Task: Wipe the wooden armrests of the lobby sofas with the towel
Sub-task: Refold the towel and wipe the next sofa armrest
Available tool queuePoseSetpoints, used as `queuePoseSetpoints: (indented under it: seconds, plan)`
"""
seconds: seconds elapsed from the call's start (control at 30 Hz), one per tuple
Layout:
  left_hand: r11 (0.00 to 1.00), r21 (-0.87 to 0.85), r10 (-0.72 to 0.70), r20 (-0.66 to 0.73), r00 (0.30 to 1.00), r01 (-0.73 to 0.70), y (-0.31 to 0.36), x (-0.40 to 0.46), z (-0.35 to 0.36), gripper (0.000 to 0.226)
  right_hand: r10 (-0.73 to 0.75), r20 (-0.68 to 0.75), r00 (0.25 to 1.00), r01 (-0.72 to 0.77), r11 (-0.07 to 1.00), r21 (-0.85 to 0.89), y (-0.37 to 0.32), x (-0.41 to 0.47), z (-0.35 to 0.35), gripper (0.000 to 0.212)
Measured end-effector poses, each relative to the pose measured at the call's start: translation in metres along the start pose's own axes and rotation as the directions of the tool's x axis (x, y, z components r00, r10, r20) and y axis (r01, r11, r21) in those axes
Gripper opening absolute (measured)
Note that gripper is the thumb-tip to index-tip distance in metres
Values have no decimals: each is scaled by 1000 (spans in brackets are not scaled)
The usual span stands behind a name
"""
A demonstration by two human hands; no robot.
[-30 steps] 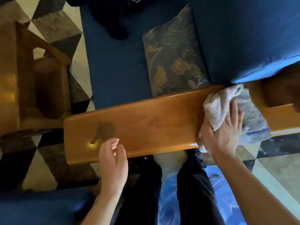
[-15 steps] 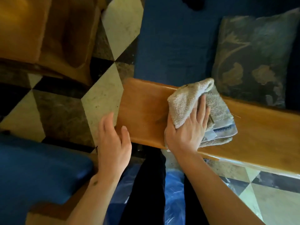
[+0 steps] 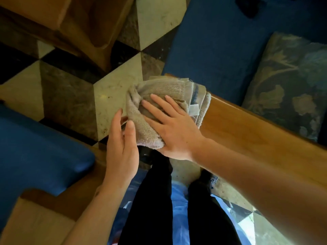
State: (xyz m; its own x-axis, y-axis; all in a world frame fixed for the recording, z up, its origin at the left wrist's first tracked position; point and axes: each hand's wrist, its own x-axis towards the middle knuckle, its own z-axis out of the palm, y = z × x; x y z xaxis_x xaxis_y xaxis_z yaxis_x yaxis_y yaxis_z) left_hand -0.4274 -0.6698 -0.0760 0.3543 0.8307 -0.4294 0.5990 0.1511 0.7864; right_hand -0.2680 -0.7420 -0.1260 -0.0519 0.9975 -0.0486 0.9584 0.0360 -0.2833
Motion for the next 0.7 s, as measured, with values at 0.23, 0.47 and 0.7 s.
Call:
queuePoseSetpoints:
  seconds: [0.23,0.47,0.7]
  plan:
    - [688,583,429,154,890,-432,-1,-26,32,57,-384,89,919,378,923,73,43,-40,-17,64]
    - [592,667,335,307,891,-452,11,-72,95,59,-348,78,934,342,936,82,80,-117,-24,64]
    - [496,693,330,408,852,-524,32,-119,174,63,-187,17,982,184,976,119,105,-215,-24,65]
